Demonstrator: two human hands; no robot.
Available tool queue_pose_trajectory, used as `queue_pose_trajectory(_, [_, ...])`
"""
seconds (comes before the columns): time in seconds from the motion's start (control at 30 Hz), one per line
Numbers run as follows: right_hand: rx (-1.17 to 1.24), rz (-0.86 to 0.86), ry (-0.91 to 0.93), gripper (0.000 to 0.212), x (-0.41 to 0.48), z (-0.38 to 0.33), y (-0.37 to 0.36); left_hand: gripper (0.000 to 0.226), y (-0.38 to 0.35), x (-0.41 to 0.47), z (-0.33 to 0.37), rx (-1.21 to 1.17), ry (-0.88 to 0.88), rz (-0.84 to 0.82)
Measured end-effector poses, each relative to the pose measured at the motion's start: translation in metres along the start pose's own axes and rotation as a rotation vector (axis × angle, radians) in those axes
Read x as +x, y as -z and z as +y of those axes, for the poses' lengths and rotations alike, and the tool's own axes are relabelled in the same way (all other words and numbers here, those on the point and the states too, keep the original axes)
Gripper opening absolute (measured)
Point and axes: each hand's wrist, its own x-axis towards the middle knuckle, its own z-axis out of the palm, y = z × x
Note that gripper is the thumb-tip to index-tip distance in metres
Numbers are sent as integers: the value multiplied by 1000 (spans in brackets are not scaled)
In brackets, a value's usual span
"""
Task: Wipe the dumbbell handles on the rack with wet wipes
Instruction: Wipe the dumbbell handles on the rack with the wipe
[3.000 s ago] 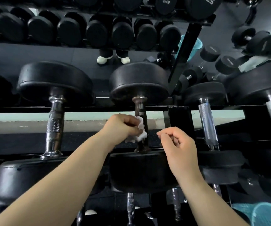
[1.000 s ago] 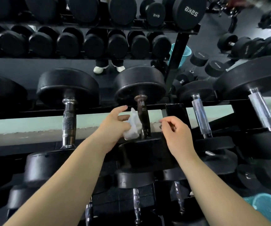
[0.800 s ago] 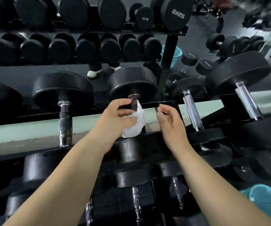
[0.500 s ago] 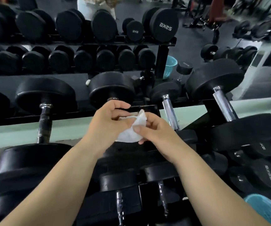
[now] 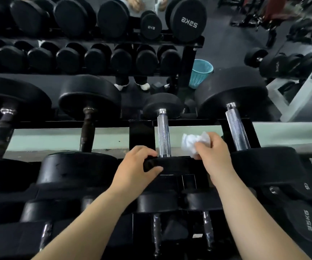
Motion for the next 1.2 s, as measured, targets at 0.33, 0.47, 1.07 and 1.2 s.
queue_pose_trajectory(0.33, [-321, 46, 300, 15, 70, -3, -56, 29, 1, 27, -20, -16, -8, -223])
queue_pose_trajectory(0.47, [-476, 22, 388, 20, 95, -6, -71, 33, 3, 32, -25, 11, -35, -246])
queue_pose_trajectory(1.07, [-843, -361, 328, 13, 63, -3, -60, 30, 1, 35, -23, -27, -50, -286])
queue_pose_trajectory(1.2, [-818, -282, 353, 18, 77, -11, -67, 31, 1, 35, -22, -18, -53, -290])
